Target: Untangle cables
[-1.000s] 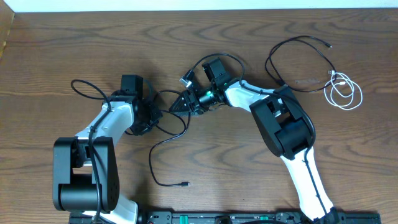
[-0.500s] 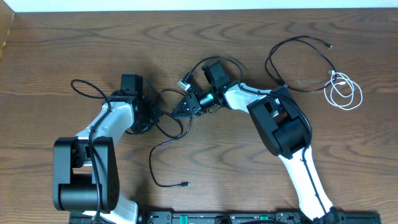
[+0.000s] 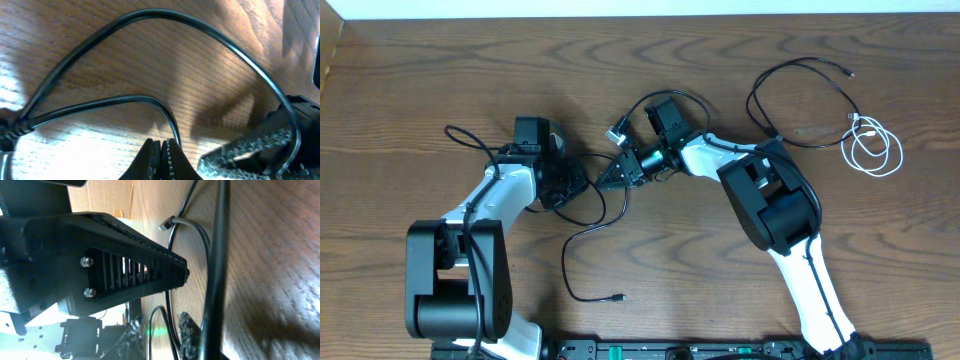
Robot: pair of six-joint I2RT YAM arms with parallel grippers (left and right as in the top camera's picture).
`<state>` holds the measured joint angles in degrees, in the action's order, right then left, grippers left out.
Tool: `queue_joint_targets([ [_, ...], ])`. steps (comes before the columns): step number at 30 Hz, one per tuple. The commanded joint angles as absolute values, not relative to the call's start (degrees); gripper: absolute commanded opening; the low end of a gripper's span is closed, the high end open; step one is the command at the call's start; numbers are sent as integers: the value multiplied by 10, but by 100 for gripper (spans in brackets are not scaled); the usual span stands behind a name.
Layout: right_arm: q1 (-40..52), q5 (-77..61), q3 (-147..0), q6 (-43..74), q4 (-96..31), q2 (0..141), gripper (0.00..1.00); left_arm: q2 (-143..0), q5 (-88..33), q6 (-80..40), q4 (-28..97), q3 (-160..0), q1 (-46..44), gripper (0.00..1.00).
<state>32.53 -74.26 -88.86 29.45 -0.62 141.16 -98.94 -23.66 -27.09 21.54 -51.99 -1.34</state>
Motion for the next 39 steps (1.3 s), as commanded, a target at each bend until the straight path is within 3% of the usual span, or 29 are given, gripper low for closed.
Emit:
queue_joint_targets([
  [1, 336, -706, -872, 271, -8, 1450, 36, -993, -243, -255, 215, -512, -15, 8],
  [4, 336, -699, -872, 271, -8, 1450, 43, -993, -224, -255, 215, -512, -15, 8],
  [10, 336, -682, -872, 272, -8, 1450, 44, -993, -199, -258, 210, -512, -15, 14],
  [11, 336, -680, -872, 272, -8, 1450, 44, -993, -191, -258, 204, -512, -15, 17],
  [12, 336, -679, -872, 272, -8, 1450, 44, -993, -178, -265, 194, -512, -15, 27],
  [14, 336, -676, -872, 272, -8, 1450, 44, -993, -157, -286, 172, -512, -15, 34],
  [33, 336, -676, -872, 272, -8, 1450, 43, -1044, -113, -375, 155, -512, -15, 46],
  [39, 336, -676, -872, 272, -8, 1450, 43, -1048, -113, -381, 162, -512, -15, 46],
])
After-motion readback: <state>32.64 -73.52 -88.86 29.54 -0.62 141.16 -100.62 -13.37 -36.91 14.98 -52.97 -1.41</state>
